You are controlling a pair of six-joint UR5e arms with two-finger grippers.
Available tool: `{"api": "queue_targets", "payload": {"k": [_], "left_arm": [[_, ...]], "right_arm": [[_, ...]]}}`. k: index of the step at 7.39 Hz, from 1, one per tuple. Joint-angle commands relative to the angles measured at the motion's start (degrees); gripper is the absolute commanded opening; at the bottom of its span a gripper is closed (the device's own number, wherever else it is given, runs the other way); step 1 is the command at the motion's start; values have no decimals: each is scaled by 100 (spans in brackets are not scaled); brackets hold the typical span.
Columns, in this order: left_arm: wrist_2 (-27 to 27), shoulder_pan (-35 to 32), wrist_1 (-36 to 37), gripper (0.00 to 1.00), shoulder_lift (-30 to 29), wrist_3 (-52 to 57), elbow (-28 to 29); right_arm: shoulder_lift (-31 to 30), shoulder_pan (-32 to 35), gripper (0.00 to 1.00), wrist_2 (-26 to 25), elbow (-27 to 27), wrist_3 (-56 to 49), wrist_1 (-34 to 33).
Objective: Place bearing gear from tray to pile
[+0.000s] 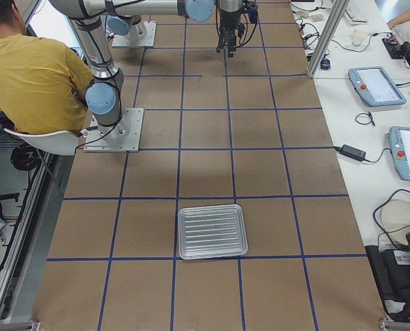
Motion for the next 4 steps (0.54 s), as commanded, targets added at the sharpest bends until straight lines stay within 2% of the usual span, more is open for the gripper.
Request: {"api": "queue_targets", "payload": {"k": [1, 3, 4], "left_arm": [[761, 1118, -779, 0, 133, 1298, 413], [836, 2145, -753, 0, 133, 2756, 395], [932, 2560, -727, 0, 98, 3093, 386]], "right_arm": [[3, -4, 100, 0, -2, 3, 4], [-6, -4, 100, 0, -2, 3, 4], [-6, -4, 100, 0, -2, 3, 4]]}}
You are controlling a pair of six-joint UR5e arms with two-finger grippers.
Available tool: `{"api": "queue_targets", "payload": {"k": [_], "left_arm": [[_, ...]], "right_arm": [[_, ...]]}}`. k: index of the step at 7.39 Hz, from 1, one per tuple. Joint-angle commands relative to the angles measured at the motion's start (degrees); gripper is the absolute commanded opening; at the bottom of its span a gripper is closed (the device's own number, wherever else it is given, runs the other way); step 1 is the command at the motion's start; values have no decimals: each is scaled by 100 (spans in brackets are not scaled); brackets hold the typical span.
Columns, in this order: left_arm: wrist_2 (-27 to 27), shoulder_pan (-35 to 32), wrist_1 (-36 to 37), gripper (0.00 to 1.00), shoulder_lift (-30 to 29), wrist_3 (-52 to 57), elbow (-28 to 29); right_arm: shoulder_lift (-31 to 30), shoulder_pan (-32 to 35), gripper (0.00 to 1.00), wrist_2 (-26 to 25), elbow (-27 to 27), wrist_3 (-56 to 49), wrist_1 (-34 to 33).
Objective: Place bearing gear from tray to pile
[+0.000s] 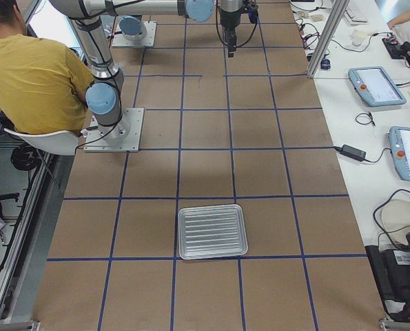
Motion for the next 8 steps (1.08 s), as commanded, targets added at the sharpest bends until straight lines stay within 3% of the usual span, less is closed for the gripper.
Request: {"api": "queue_targets", "payload": {"k": [1, 4, 8], "left_arm": [[322, 870, 33, 0, -33, 940, -108], [745, 1513, 1015, 0, -182, 1259, -599], [887, 1566, 1036, 0, -340, 1260, -671]], "right_arm": [[-1, 0, 100, 9, 0, 0, 0], [8, 0, 100, 9, 9, 0, 0], [8, 0, 100, 9, 9, 0, 0]]}}
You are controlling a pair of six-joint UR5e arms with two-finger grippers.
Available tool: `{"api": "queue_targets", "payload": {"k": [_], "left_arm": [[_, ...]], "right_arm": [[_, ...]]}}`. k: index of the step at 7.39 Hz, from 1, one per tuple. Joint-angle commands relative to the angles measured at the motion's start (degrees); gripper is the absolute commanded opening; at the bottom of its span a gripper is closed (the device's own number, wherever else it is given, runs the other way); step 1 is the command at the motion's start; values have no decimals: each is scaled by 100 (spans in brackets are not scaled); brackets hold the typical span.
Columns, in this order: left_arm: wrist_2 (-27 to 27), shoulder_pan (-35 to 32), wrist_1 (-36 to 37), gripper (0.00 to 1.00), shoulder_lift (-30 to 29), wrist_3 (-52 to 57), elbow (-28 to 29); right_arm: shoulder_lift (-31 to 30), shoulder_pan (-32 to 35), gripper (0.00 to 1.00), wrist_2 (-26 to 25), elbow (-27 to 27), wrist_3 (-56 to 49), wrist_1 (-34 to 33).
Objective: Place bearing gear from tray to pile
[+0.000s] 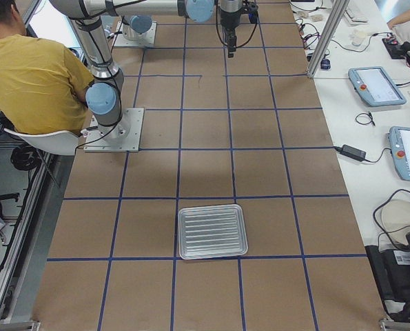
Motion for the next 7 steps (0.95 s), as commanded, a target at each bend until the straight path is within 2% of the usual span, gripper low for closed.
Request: {"api": "queue_targets", "payload": {"k": [1, 7], "left_arm": [[48, 118, -5, 0, -69, 7, -18], [233, 154, 153, 0, -227, -2, -10]], "right_arm": [[0, 0, 100, 9, 26, 0, -5], [-9, -9, 100, 0, 18, -9, -5]]}}
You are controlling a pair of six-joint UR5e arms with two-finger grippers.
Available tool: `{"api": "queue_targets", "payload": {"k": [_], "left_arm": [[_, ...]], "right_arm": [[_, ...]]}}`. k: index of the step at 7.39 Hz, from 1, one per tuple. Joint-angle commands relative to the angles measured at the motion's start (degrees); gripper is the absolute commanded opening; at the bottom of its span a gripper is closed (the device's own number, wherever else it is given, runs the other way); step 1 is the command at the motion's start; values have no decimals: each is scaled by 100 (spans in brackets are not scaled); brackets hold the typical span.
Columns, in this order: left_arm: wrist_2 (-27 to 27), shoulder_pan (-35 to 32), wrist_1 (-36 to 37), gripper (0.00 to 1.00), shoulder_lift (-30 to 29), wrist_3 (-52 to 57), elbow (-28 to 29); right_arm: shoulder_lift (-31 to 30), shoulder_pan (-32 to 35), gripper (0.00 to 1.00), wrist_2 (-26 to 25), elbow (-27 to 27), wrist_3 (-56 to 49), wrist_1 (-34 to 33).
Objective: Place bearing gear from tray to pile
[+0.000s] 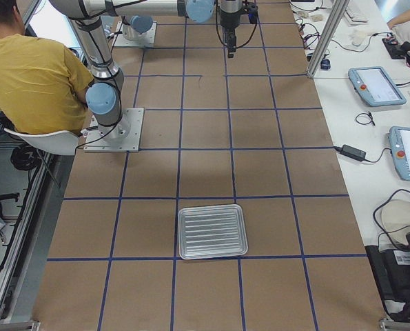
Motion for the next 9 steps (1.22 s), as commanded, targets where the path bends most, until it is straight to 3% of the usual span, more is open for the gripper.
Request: {"api": "queue_targets", "payload": {"k": [1, 2, 3, 4, 6, 7, 8, 9], "left_arm": [[97, 45, 40, 0, -90, -9, 1], [106, 63, 83, 14, -108, -9, 1], [106, 81, 84, 59, -117, -9, 1], [97, 81, 84, 79, -126, -18, 1], [97, 81, 92, 85, -126, -35, 1], [62, 72, 101, 96, -83, -61, 10], [10, -15, 101, 100, 40, -88, 123], [-199, -146, 32, 100, 215, -288, 176]], "right_arm": [[-1, 1, 100, -3, 7, 3, 4], [-1, 1, 100, 6, 8, 3, 4], [-1, -8, 100, 6, -1, 3, 4], [-1, -8, 100, -3, 7, 3, 4], [-1, -8, 100, -3, -1, 3, 4], [-1, -8, 100, -3, -1, 3, 4], [-1, -8, 100, -3, -1, 3, 4], [-1, -16, 100, -3, -1, 3, 4]]}}
